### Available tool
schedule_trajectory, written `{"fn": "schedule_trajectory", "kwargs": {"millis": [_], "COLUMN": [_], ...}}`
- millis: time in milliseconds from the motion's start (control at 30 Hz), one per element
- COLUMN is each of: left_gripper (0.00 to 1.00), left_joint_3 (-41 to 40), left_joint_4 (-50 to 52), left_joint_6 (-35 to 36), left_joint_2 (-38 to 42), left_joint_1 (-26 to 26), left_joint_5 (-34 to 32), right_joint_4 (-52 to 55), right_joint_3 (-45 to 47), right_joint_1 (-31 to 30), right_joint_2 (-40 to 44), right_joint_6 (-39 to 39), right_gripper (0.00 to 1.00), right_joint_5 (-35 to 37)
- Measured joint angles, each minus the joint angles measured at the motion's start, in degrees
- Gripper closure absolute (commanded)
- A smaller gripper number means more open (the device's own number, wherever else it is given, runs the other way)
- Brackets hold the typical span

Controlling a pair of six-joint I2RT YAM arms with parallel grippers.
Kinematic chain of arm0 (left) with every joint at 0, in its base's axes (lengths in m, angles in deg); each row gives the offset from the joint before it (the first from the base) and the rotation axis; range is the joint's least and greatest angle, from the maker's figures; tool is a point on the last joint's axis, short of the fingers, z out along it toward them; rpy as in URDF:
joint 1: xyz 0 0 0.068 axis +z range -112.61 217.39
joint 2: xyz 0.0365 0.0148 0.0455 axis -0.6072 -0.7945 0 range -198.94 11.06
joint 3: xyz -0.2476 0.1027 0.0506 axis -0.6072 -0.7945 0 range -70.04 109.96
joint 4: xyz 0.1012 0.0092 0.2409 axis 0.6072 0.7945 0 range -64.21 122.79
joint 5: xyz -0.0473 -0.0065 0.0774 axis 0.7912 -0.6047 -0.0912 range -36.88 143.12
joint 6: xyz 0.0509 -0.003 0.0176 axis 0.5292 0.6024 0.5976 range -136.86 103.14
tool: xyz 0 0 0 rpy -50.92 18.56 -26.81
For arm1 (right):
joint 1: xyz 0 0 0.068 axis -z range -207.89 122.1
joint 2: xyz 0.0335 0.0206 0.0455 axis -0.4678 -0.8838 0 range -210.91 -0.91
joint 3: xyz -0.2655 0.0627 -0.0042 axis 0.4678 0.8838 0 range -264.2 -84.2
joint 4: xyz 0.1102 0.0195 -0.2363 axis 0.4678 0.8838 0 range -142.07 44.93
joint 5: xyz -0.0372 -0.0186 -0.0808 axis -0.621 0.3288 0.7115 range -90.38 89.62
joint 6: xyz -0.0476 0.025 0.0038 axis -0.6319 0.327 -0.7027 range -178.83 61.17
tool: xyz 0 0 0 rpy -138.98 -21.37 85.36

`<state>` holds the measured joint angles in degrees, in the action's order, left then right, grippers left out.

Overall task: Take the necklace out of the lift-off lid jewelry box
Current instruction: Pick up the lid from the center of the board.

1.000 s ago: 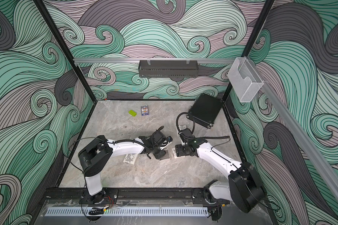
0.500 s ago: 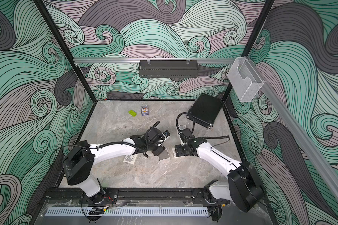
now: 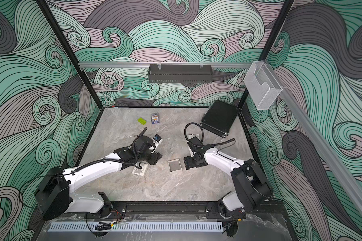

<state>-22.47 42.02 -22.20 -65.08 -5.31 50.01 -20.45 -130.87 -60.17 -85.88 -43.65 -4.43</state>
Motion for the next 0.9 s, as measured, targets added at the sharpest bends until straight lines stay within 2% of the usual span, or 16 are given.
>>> {"fn": "schedule_trajectory", "kwargs": {"millis": [300, 500, 733, 900], "left_gripper": [0.35, 0.35, 0.35, 0.36], "left_joint_3": [-2.8, -5.5, -6.9, -7.0], "left_joint_4": [-1.9, -4.0, -5.6, -7.1], "left_joint_6": [-2.1, -2.9, -3.6, -3.5], "left_joint_2": [0.6, 0.6, 0.3, -2.5], "left_joint_1": [1.0, 0.9, 0.9, 0.8], "left_joint_5": [2.6, 5.7, 8.4, 10.2], "right_joint_4": [0.8, 1.7, 2.5, 2.9], "right_joint_3": [-3.9, -4.0, -4.0, -5.4], "right_joint_1": [-3.5, -3.8, -3.8, -3.8], "right_joint_2": [-6.6, -7.3, -4.2, 1.1], "right_joint_6": [0.1, 0.3, 0.7, 1.6], "right_gripper": [0.19, 0.25, 0.27, 0.27], "right_joint_5": [5.3, 7.1, 6.3, 2.0]}}
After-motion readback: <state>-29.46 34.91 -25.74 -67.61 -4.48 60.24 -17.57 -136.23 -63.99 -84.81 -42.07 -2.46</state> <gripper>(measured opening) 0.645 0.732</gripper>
